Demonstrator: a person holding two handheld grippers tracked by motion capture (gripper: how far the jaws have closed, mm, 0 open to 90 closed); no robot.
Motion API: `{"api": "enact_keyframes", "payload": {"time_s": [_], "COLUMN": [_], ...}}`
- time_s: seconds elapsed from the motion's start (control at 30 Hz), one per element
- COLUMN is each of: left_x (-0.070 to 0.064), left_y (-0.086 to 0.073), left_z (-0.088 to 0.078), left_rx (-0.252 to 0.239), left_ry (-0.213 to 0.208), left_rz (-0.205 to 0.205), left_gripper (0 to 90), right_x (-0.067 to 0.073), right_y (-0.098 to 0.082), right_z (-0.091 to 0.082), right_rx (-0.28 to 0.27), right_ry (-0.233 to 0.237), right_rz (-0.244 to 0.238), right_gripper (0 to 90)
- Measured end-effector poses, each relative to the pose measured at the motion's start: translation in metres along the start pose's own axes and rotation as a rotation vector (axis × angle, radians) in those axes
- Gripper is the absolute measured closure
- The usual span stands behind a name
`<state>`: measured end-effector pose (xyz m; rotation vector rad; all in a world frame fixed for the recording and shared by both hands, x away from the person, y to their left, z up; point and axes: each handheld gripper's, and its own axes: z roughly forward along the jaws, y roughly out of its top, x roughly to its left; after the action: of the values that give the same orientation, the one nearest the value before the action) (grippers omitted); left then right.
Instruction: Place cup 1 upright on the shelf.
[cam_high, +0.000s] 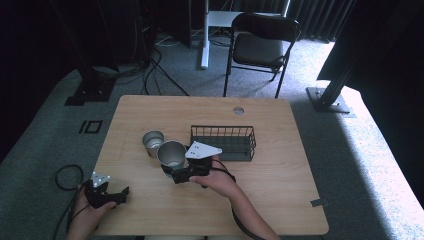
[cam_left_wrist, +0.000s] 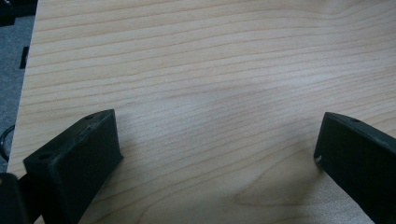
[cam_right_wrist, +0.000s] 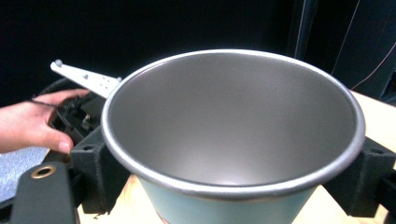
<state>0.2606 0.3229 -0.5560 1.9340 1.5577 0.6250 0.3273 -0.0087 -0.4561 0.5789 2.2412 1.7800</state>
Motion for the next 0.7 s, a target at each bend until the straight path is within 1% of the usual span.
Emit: {"api": "enact_keyframes", "payload": {"time_s": [0.1,0.17,0.27,0.4,0.57,0.7], "left_x": [0.000,0.000,0.000,0.000,0.000,0.000], "left_y": [0.000,0.000,0.000,0.000,0.000,0.000], "left_z": [0.000,0.000,0.000,0.000,0.000,0.000], "left_rx": [0.000,-0.001,0.000,0.000,0.000,0.000], "left_ry": [0.000,0.000,0.000,0.000,0.000,0.000], "left_rz": [0.000,-0.001,0.000,-0.001,0.000,0.000], "left_gripper": [0.8,0.8,0.8,0.8,0.8,0.8], "right_x": [-0.002,-0.002,-0.004,-0.009,-0.015,-0.020], "right_y": [0.009,0.015,0.025,0.038,0.047,0.052], "right_z": [-0.003,-0.006,-0.011,-0.018,-0.026,-0.031], "right_rx": [-0.025,-0.034,-0.059,-0.084,-0.111,-0.116], "right_ry": [-0.016,-0.022,-0.035,-0.067,-0.094,-0.123], "right_rz": [-0.001,-0.010,-0.001,-0.002,0.004,0.006], "right_gripper": [13.7,13.6,13.7,13.6,13.7,13.6]}}
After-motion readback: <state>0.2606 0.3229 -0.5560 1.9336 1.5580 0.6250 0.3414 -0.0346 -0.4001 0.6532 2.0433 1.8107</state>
